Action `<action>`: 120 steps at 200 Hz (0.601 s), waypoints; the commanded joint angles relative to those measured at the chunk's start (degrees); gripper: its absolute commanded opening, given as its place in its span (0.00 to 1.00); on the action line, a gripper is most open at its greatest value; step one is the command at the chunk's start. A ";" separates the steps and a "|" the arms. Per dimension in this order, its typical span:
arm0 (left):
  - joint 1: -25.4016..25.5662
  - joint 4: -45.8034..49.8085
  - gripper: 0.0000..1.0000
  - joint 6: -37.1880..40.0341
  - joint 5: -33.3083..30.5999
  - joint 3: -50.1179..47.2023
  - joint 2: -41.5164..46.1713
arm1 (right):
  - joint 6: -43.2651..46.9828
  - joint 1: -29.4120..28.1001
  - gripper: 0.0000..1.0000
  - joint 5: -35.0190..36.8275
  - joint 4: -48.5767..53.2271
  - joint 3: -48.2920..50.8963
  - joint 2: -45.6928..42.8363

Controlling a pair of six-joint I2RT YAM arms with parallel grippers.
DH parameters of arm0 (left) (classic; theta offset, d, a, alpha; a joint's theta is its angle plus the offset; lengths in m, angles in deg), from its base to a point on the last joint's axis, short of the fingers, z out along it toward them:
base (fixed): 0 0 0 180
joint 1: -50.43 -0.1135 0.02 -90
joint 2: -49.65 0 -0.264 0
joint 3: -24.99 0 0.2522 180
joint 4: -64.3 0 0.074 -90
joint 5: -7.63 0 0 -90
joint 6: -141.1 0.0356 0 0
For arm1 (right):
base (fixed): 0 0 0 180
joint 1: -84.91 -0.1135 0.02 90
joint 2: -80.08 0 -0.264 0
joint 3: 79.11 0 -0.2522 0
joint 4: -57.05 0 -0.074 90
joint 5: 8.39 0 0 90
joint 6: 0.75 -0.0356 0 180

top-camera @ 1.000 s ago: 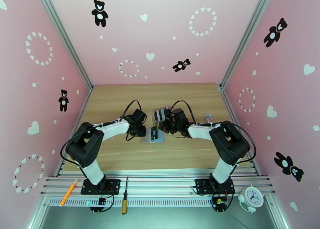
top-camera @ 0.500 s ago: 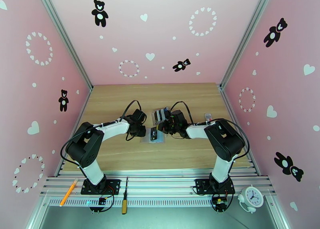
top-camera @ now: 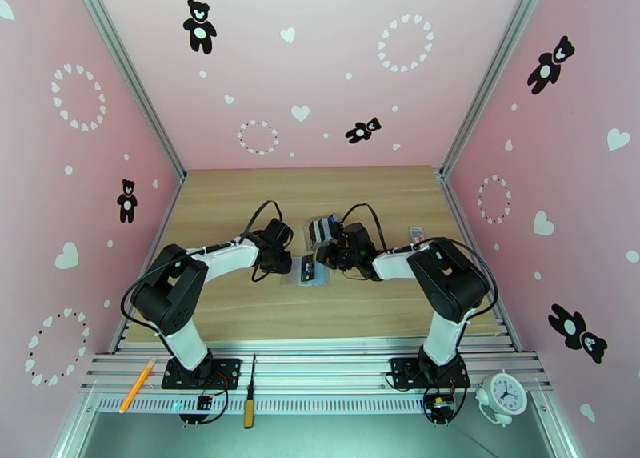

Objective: Put the credit cards into the card holder

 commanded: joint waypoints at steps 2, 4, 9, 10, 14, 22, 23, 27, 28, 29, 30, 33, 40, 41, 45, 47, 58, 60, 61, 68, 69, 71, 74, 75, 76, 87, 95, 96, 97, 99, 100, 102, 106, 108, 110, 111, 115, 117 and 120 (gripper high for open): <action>0.39 0.13 0.21 -0.41 0.58 -1.92 -0.56 | -2.49 0.16 0.00 3.35 1.84 2.56 0.18; 0.41 0.08 0.21 -0.41 0.55 -1.93 -0.58 | -2.50 0.10 0.00 3.47 1.79 2.70 0.09; 0.40 0.03 0.21 -0.53 0.52 -2.02 -0.49 | -2.48 0.17 0.00 3.78 1.75 2.94 -0.09; 0.38 0.05 0.21 -0.56 0.56 -2.06 -0.49 | -2.52 0.17 0.00 3.87 1.79 2.98 -0.10; 0.39 0.00 0.21 -0.52 0.60 -2.10 -0.43 | -2.49 0.17 0.00 4.04 1.84 3.15 -0.26; 0.36 -0.03 0.21 -0.51 0.60 -2.13 -0.47 | -2.52 0.15 0.00 4.53 1.93 3.49 -0.61; 0.40 0.02 0.21 -0.51 0.56 -2.12 -0.48 | -2.54 0.16 0.00 4.50 1.93 3.53 -0.67; 0.38 0.02 0.20 -0.61 0.60 -2.15 -0.50 | -2.50 0.16 0.00 4.71 2.05 3.64 -0.79; 0.37 0.00 0.20 -0.60 0.60 -2.17 -0.50 | -2.49 0.21 0.00 4.77 2.07 3.69 -0.81; 0.41 -0.01 0.20 -0.59 0.56 -2.18 -0.50 | -2.48 0.19 0.00 4.80 2.13 3.71 -0.81; 0.42 -0.02 0.20 -0.59 0.58 -2.19 -0.45 | -2.44 0.18 0.00 4.86 2.16 3.72 -0.90; 0.41 -0.02 0.20 -0.63 0.60 -2.19 -0.47 | -2.42 0.15 0.00 4.91 2.19 3.80 -1.05; 0.40 -0.03 0.20 -0.61 0.60 -2.19 -0.50 | -2.22 0.17 0.00 4.91 2.32 3.82 -1.09; 0.38 -0.03 0.20 -0.60 0.60 -2.24 -0.50 | -2.22 0.13 0.00 4.91 2.34 3.78 -1.09; 0.36 -0.02 0.20 -0.56 0.62 -2.28 -0.50 | -2.21 0.17 0.00 4.79 2.45 3.68 -0.96; 0.36 -0.09 0.20 -0.58 0.67 -2.28 -0.50 | -2.21 0.13 0.00 4.80 2.45 3.66 -0.85; 0.44 -0.17 0.20 -0.75 0.85 -2.28 -0.49 | -2.21 0.17 0.00 4.61 2.28 3.59 -0.57; 0.42 -0.19 0.20 -0.72 0.86 -2.28 -0.45 | -2.21 0.17 0.00 4.58 2.21 3.55 -0.45; 0.43 -0.24 0.20 -0.70 0.91 -2.28 -0.47 | -2.26 0.13 0.00 4.57 2.24 3.55 -0.42; 0.42 -0.29 0.20 -0.68 0.95 -2.32 -0.57 | -2.21 0.08 0.00 4.32 2.05 3.35 -0.10; 0.43 -0.29 0.20 -0.68 0.95 -2.30 -0.58 | -2.21 0.08 0.00 4.22 1.99 3.32 -0.11; 0.42 -0.29 0.20 -0.68 0.95 -2.35 -0.54 | -2.21 0.02 0.00 4.17 1.94 3.30 -0.05; 0.40 -0.34 0.20 -0.72 0.95 -2.37 -0.55 | -2.26 -0.05 0.00 4.02 1.85 3.23 0.04; 0.42 -0.36 0.20 -0.74 0.95 -2.37 -0.52 | -2.24 -0.07 0.00 4.03 1.84 3.18 0.05; 0.39 -0.37 0.20 -0.75 0.95 -2.37 -0.55 | -2.22 -0.08 0.00 3.99 1.84 3.11 0.10; 0.44 -0.45 0.20 -0.85 1.02 -2.46 -0.55 | -2.00 -0.33 0.00 3.53 2.08 2.50 0.17; 0.43 -0.55 0.20 -0.93 1.13 -2.54 -0.53 | -1.83 -0.57 0.00 3.46 2.38 2.11 0.02; 0.44 -0.59 0.20 -0.93 1.17 -2.55 -0.56 | -1.76 -0.59 0.00 3.53 2.37 2.04 0.00; 0.44 -0.62 0.20 -0.98 1.20 -2.55 -0.57 | -1.77 -0.61 0.00 3.56 2.46 1.97 -0.02; 0.44 -0.63 0.20 -0.95 1.21 -2.55 -0.58 | -1.71 -0.68 0.00 3.57 2.59 1.87 -0.05; 0.44 -0.64 0.20 -0.99 1.21 -2.55 -0.58 | -1.70 -0.74 0.00 3.58 2.65 1.79 -0.04; 0.42 -0.66 0.20 -0.99 1.22 -2.50 -0.63 | -1.62 -0.83 0.00 3.59 2.85 1.62 -0.10; 0.36 -0.67 0.20 -1.02 1.28 -2.56 -0.60 | -1.41 -0.96 0.00 3.57 3.22 1.23 -0.11; 0.40 -0.69 0.20 -1.09 1.30 -2.62 -0.57 | -1.31 -1.01 0.00 3.57 3.41 1.07 0.00; 0.39 -0.79 0.20 -1.09 1.30 -2.63 -0.56 | -1.22 -1.09 0.00 3.59 3.57 0.89 -0.02; 0.37 -0.76 0.20 -1.06 1.30 -2.63 -0.57 | -1.19 -1.12 0.00 3.55 3.67 0.78 0.02; 0.37 -0.80 0.20 -1.14 1.31 -2.63 -0.56 | -1.08 -1.29 0.00 3.68 3.95 0.54 0.05; 0.36 -0.88 0.20 -1.19 1.33 -2.70 -0.58 | -1.12 -1.27 0.00 3.75 4.01 0.43 0.06; 0.40 -0.89 0.20 -1.12 1.39 -2.72 -0.54 | -1.08 -1.44 0.00 3.77 4.03 0.26 0.14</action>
